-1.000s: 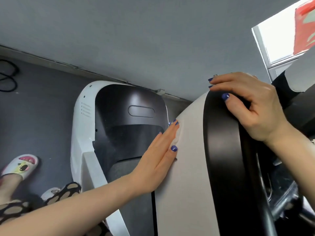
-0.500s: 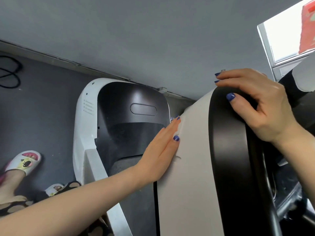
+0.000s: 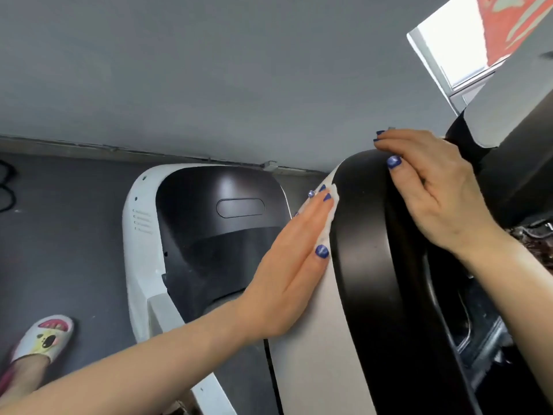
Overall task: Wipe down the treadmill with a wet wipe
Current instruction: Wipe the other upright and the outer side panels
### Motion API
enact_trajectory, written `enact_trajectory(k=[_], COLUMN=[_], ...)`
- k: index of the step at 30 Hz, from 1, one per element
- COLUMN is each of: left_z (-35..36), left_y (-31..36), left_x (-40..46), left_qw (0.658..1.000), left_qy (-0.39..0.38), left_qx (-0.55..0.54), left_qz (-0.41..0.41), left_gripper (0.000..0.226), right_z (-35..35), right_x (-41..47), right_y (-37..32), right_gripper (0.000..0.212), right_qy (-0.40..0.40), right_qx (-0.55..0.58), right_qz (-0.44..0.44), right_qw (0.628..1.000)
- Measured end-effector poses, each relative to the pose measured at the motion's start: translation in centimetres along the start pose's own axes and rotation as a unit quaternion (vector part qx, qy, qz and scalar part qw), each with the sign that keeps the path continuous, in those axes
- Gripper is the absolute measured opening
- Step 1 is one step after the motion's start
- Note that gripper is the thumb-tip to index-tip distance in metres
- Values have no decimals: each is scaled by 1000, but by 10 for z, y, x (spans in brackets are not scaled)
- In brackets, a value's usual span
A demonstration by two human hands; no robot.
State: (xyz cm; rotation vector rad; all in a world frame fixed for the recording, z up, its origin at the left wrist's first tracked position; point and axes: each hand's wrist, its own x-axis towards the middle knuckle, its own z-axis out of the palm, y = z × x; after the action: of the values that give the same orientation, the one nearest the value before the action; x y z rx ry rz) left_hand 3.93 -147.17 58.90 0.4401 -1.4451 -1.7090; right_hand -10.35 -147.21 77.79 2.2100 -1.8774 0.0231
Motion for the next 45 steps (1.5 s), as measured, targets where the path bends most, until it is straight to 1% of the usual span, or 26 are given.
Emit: enact_trajectory(k=[1,3,4,5,6,8,12,16,19,25,29,33,36,39,41,43,45], left_z=[-3,-11,-16,-23,-22,-24,-26,-35,-38,-45,-50,-53,-62,-72,-77,-78,-77], left_y=[3,13,20,30,31,37,35,40,39,36,32,26,21,21,23,22,17], left_x=[-6,-15,-11,-8,5,11,-11,14,19,31,48,54,67,87,98,113,126], left_qw=[998,981,972,965,963,964,948,955,956,953,946,933,912,889,876,870,872], left_qy=[-5,-34,-54,-66,-68,-76,-98,-111,-123,-141,-155,-179,-216,-263,-295,-316,-324], left_qx=[45,122,138,151,158,174,205,194,187,182,181,186,194,195,191,184,173], left_qz=[34,148,184,202,206,185,224,193,191,199,219,250,288,319,331,330,323], left_gripper=[65,55,54,53,53,52,53,50,51,50,50,50,51,50,50,51,49], right_z=[0,1,2,2,2,3,4,6,7,7,6,2,-2,-6,-6,-4,-2], right_x=[-1,-2,0,1,3,2,-9,-9,-10,-7,-5,-10,-10,-7,-7,-6,-5], right_y=[3,6,7,6,6,5,-1,0,1,3,2,-1,-6,-14,-19,-23,-25], right_gripper=[40,39,38,38,37,38,39,38,38,37,37,35,34,35,36,36,36], right_qy=[1,0,-3,-5,-7,-2,24,57,76,53,56,70,77,62,41,30,31], right_qx=[-15,-40,-50,-57,-62,-68,-59,-50,-46,-36,-38,-30,-40,-40,-35,-36,-33], right_qz=[-1,-5,-10,-16,-23,-23,-5,26,37,42,53,77,106,165,189,200,226], right_qw=[1000,999,999,998,998,997,998,997,995,997,996,994,991,983,981,979,973])
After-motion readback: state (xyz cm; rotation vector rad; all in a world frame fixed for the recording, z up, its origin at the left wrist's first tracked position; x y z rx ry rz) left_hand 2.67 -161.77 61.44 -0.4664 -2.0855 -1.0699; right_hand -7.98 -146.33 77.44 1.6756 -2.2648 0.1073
